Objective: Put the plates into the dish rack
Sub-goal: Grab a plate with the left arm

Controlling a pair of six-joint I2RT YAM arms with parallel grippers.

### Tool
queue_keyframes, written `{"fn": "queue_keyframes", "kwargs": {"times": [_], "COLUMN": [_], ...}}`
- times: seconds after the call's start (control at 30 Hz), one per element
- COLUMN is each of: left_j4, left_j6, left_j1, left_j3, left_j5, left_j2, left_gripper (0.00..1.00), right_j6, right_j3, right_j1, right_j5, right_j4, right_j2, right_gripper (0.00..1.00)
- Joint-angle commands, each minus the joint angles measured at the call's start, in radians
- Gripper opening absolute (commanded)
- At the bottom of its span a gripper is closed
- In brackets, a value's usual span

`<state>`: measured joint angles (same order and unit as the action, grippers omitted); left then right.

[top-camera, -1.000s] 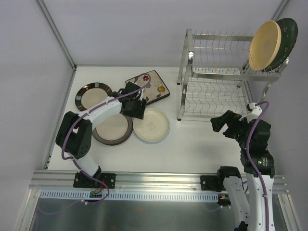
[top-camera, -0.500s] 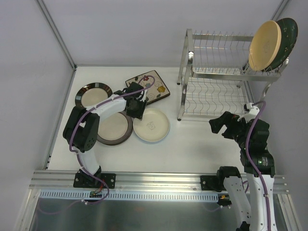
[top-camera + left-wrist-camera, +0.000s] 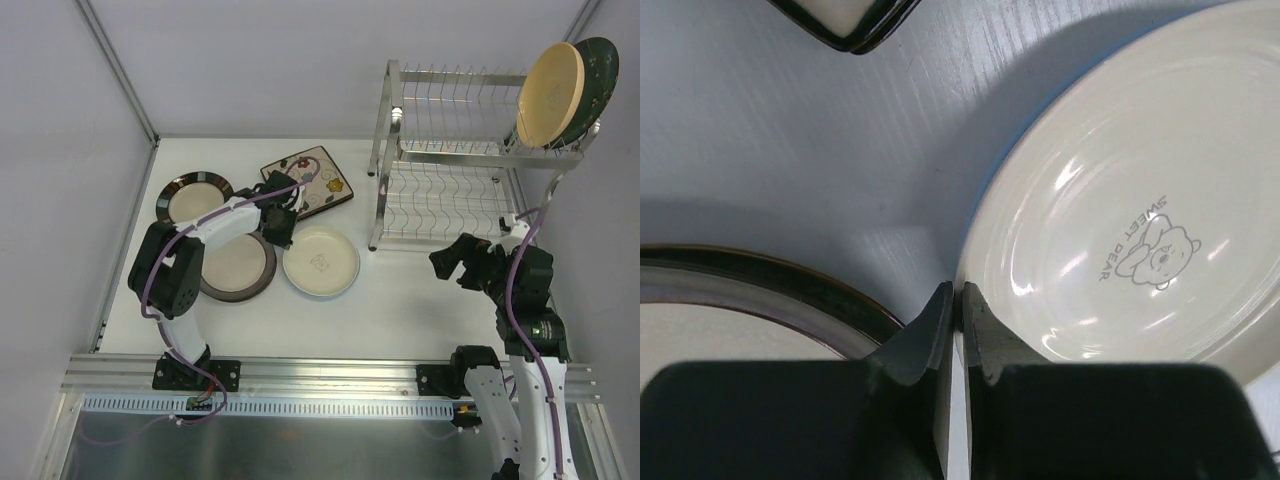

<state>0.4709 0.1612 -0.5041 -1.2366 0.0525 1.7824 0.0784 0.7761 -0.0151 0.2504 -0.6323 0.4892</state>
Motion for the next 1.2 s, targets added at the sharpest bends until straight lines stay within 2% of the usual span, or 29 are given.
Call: {"fn": "queue_keyframes", "kwargs": {"times": [0.0,0.43,0.6,0.87,1.17], "left_j4": [0.02,0.025,0.026,0.02,-0.009], "left_j6": [0.043,0.127,0.159,0.218,0.284], "left_j1": [-0.005,-0.007,-0.007,-0.007,-0.007], "left_j3": [0.008,0.04,0.075,0.127,0.218], "left_j5": [0.032,0.076,0.106,0.124,0.168], "left_j2": [-0.081,-0.224,-0.29,-0.396,-0.532], "left_gripper": [0.0,0.0,0.0,0.0,0.0], "right_j6": [0.021,0.127,0.198,0.282,0.363], "right_j3": [-0.02,-0.141,-0.184,-0.224,-0.192], "right_j1": [-0.011,-0.032,-0.074,-0.255,-0.485], "right_j5": [0.052,0.184,0.22,0.136,0.044], "right_j4": [0.037,0.118,0.198,0.319,0.494], "right_j2": [0.009,0.054,0.077,0.164,0.308], "right_gripper": [0.99,0.99,1.0,1.0,1.0]}}
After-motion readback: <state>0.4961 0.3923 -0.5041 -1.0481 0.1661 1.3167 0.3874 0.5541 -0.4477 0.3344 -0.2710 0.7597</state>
